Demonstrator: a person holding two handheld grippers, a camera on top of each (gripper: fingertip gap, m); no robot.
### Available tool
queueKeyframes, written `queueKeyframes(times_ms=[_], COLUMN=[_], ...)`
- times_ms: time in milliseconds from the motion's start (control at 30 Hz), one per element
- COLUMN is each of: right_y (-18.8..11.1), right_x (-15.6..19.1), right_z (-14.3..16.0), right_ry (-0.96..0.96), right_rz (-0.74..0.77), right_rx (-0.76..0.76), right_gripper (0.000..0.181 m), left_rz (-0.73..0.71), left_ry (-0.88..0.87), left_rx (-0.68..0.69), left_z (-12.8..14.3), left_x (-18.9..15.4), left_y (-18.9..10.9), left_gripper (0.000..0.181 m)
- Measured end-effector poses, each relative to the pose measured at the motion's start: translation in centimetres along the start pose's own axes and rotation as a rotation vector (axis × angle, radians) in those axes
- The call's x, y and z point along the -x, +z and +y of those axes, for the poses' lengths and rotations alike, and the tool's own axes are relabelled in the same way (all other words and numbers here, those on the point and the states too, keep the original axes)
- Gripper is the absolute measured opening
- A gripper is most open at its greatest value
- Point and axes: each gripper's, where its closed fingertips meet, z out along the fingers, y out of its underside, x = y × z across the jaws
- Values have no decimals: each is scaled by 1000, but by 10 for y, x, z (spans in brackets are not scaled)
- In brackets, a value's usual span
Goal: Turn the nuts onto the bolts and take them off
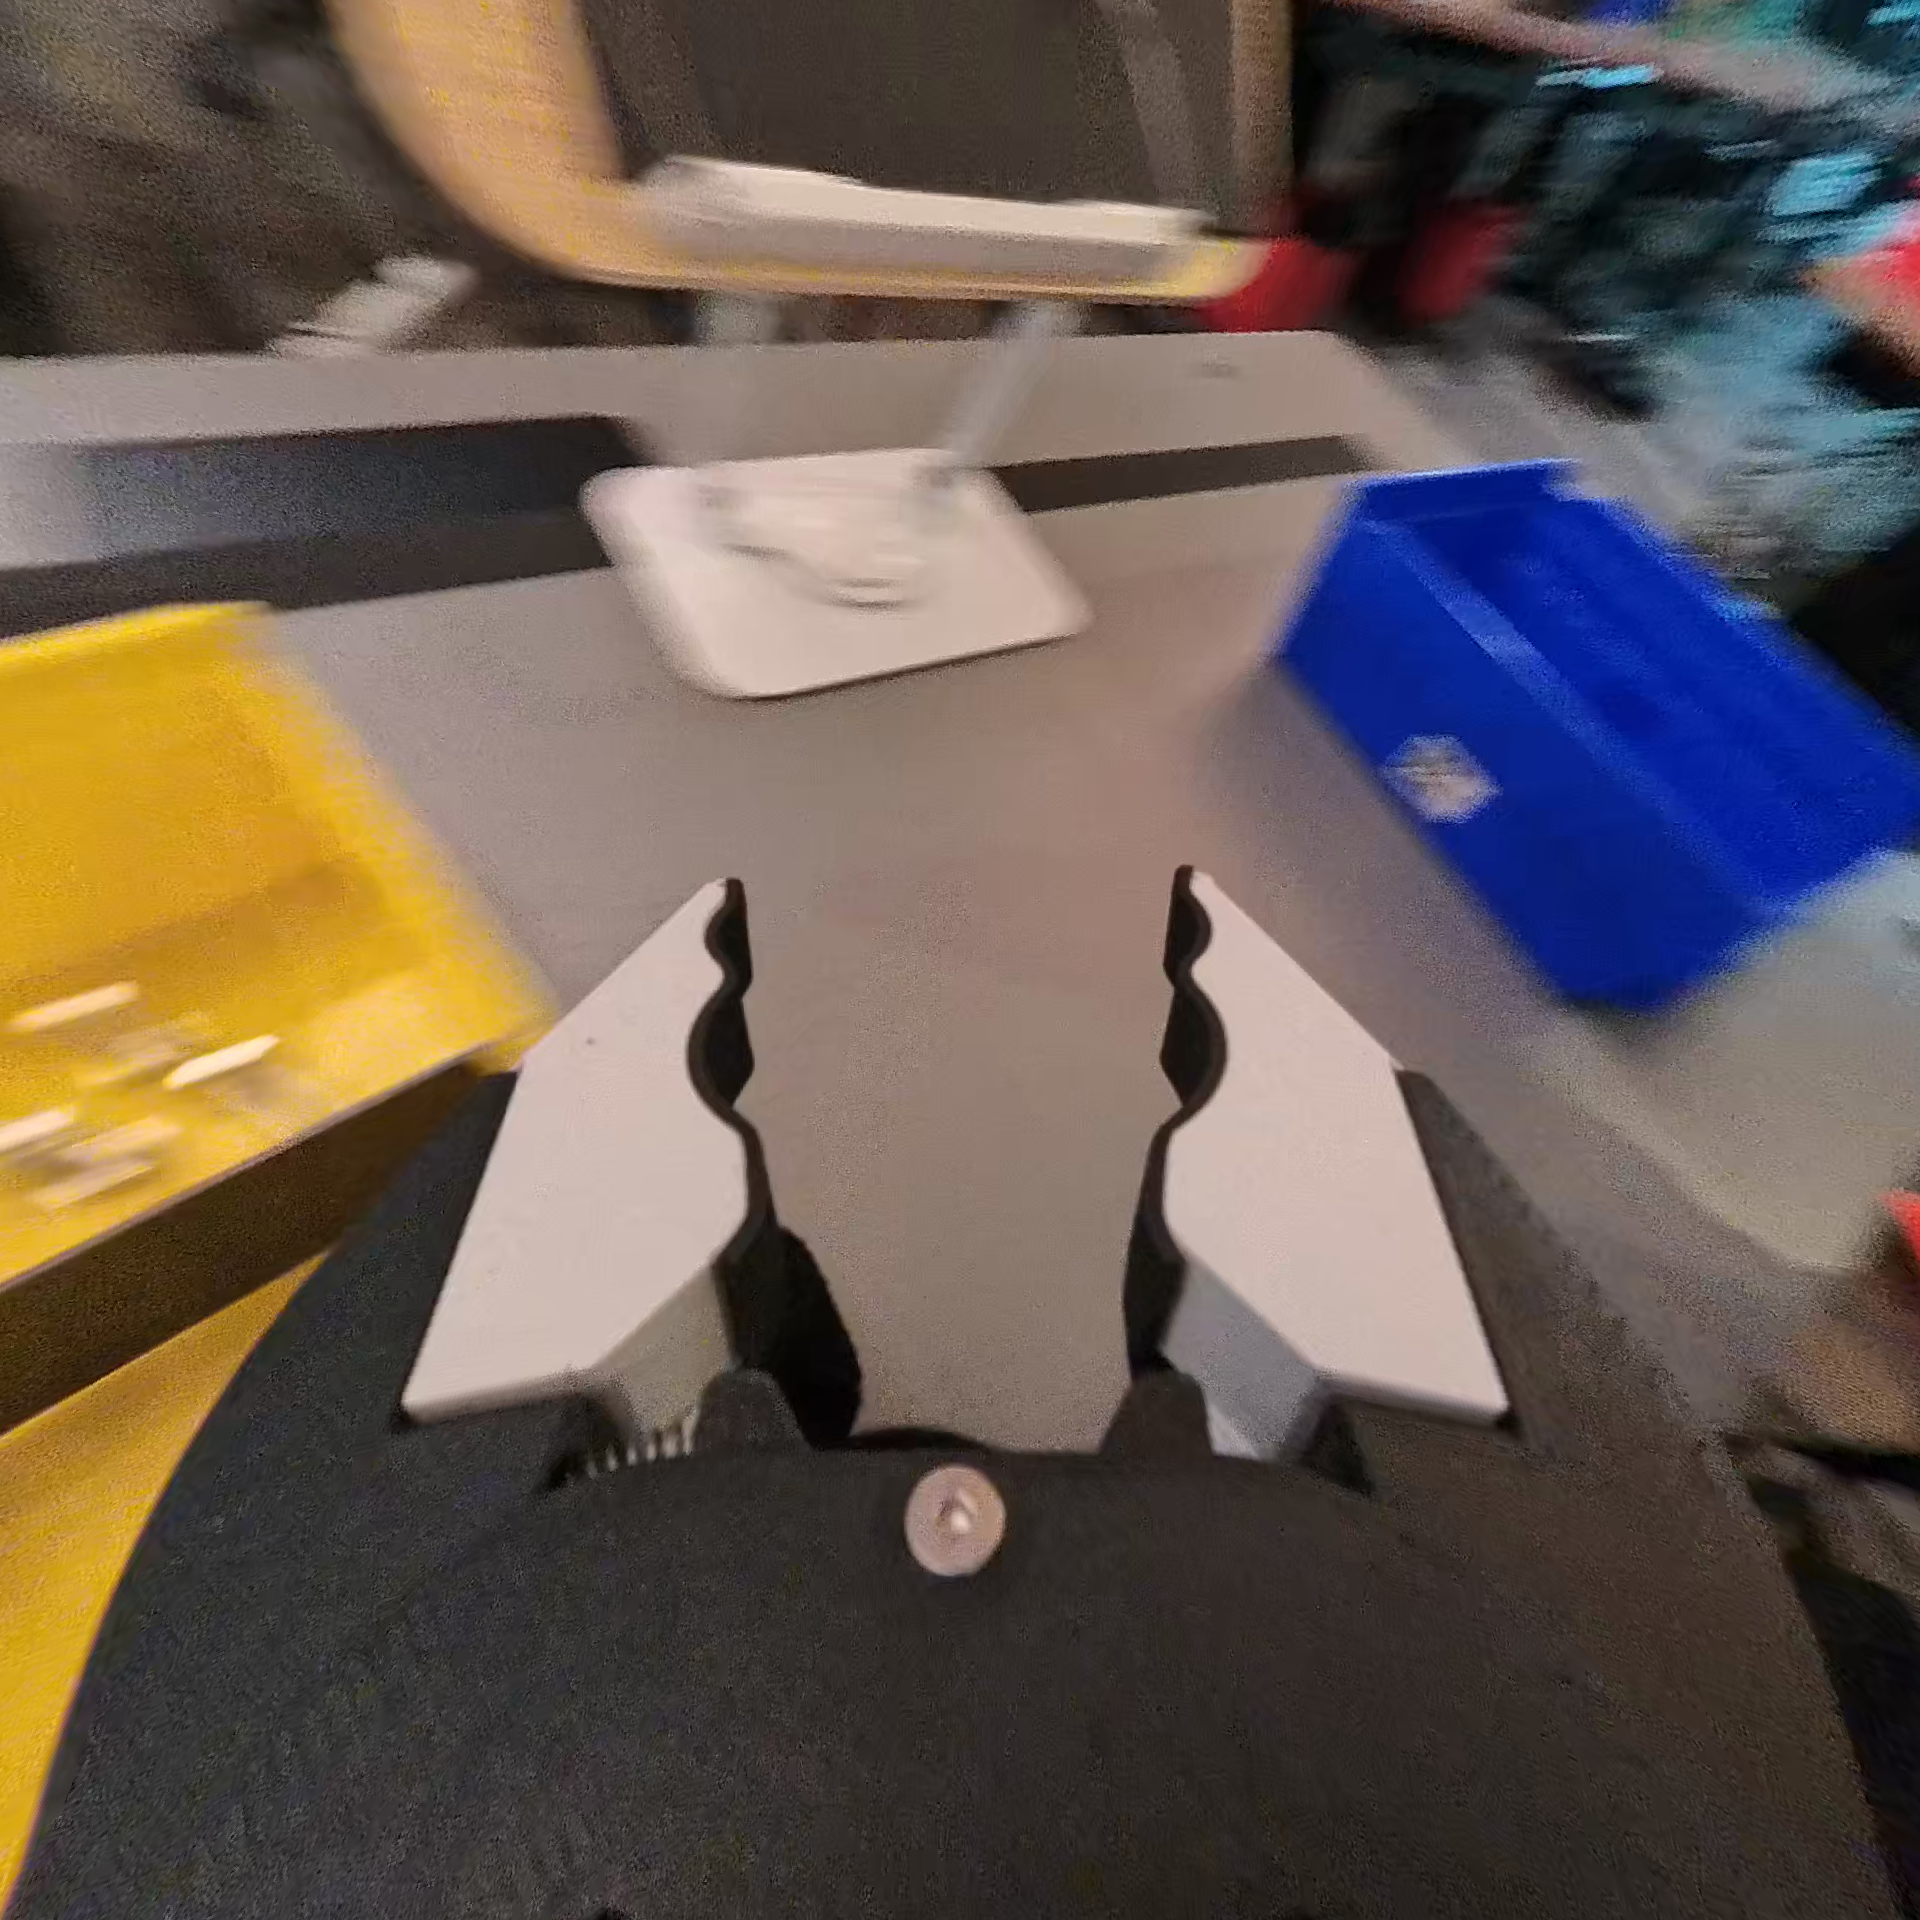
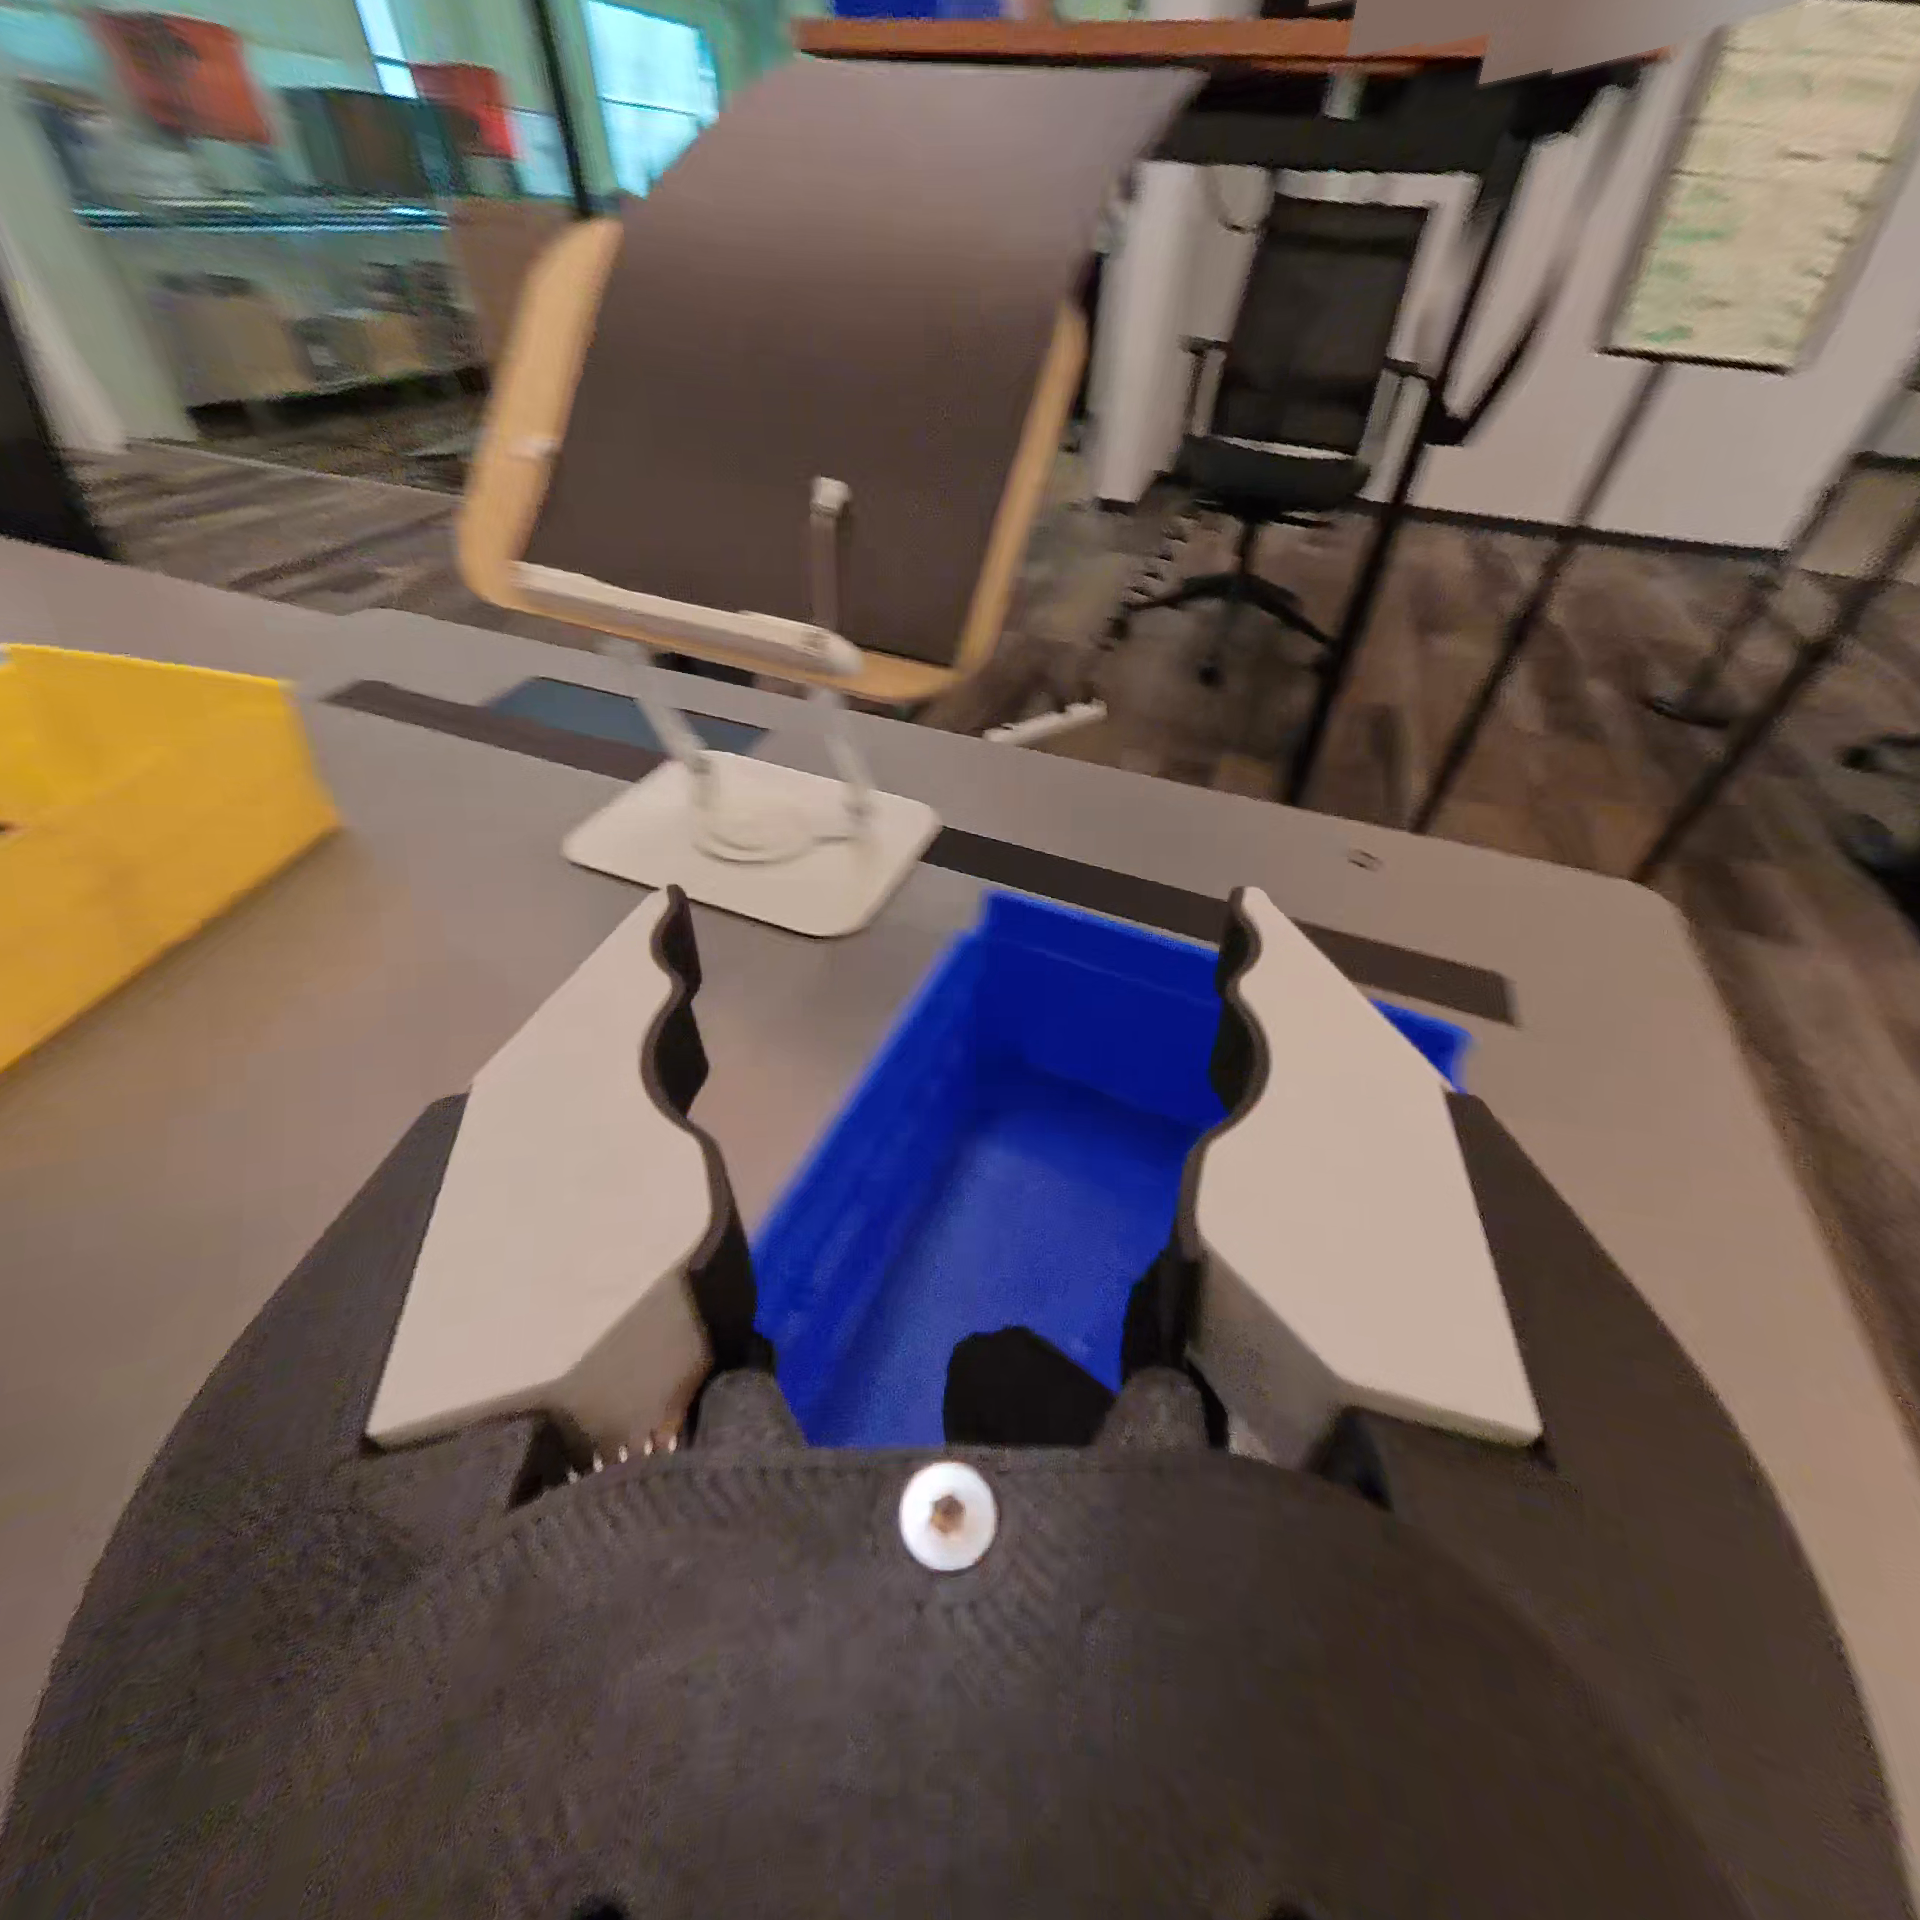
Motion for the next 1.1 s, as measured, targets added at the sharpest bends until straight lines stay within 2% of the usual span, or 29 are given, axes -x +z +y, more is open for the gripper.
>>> queueKeyframes(times_ms=[133,200,300,400,500,533,600,667,867,1100], right_y=[17,25,33,36,37,37,36,38,43,44], right_x=[92,137,200,261,311,323,343,354,366,364], right_z=[-22,-23,-18,-6,15,23,38,54,87,95], right_ry=[-44,-60,-47,44,120,142,179,187,181,188], right_rz=[-205,-302,-443,-589,-687,-711,-749,-755,-766,-788], right_rx=[-28,-8,24,63,111,126,157,185,236,247], right_gripper=[93,91,89,87,86,84,82,80,76,75], left_rz=[-439,-525,-613,-573,-464,-464,-473,-483,-505,-551], left_ry=[46,2,-47,-124,-172,-183,-167,-168,-166,-220], left_rx=[46,105,202,296,355,350,340,332,319,261], left_z=[23,47,83,116,142,145,147,146,143,143], left_x=[133,170,207,218,215,218,226,235,255,256], left_y=[-91,-119,-140,-139,-125,-123,-126,-129,-131,-133], left_gripper=[81,82,84,76,35,27,6,2,2,2])
